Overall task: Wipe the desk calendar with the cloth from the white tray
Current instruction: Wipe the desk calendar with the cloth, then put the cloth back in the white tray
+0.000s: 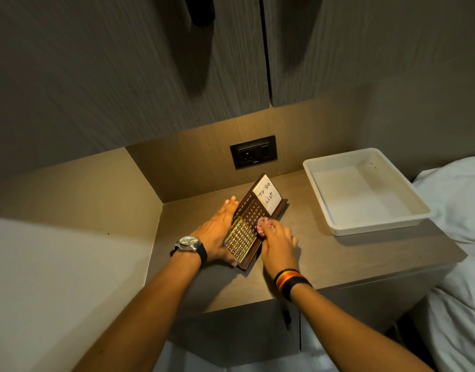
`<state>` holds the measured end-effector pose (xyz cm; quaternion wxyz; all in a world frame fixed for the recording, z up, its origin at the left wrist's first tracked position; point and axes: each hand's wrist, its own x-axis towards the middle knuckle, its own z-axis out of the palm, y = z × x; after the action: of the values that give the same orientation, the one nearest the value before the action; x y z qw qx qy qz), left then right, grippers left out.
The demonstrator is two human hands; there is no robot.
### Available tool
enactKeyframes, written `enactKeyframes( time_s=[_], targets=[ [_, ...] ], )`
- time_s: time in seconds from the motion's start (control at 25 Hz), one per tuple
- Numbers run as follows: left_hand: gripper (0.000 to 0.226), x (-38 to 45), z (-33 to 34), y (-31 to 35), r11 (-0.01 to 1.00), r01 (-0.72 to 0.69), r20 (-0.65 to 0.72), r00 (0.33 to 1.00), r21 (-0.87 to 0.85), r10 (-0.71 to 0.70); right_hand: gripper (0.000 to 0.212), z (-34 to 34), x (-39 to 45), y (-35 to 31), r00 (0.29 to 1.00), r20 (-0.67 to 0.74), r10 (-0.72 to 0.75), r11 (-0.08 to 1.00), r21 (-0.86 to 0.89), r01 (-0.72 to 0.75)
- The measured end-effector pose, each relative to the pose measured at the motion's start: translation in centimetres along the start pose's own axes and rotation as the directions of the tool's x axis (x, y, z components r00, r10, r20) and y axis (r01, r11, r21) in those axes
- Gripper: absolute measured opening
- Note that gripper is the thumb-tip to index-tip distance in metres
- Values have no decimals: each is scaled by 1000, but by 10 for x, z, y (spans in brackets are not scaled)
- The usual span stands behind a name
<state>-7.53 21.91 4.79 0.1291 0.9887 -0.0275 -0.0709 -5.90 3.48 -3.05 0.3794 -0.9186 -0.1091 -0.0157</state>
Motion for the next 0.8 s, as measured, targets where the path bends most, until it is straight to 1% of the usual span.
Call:
enactKeyframes(
  time_s=[0.12,0.16,0.2,0.24,0.32,0.4,0.48,0.52,0.6,0.68,0.8],
  targets=[
    [161,-1,-1,1,1000,-10,-2,1000,25,10,47,-2,-41,-10,993,86,-85,995,-47,89],
    [162,-1,-1,2,999,-11,-4,1000,32,11,44,-4,-48,-10,984,134,-117,992,-25,122],
    [162,-2,-2,3,999,-12,-7,1000,46,12,41,-7,-51,-9,976,163,-143,990,31,140],
    [162,-3,-3,5,997,-11,-9,1000,72,12,39,-12,-48,-7,975,163,-153,985,105,137],
    [162,-2,-6,8,987,-17,-6,1000,160,18,35,-29,-25,3,988,76,-133,969,220,113],
    [158,0,-10,16,971,-43,-26,998,234,50,36,-62,15,19,991,-75,-107,968,220,121],
    [145,7,-12,35,966,-70,-89,991,250,95,39,-107,58,38,981,-180,-78,987,125,102],
    [136,13,-11,48,969,-85,-125,985,233,116,40,-130,75,46,979,-196,-64,996,46,74],
    [121,27,-1,82,980,-113,-177,974,166,142,40,-165,100,69,982,-187,-25,993,-116,3],
    [111,43,17,116,988,-129,-176,974,81,142,35,-184,113,91,988,-152,10,973,-228,-45],
    [106,65,54,166,994,-110,-154,983,-22,105,36,-193,123,122,995,-89,48,926,-369,-77]
  ],
)
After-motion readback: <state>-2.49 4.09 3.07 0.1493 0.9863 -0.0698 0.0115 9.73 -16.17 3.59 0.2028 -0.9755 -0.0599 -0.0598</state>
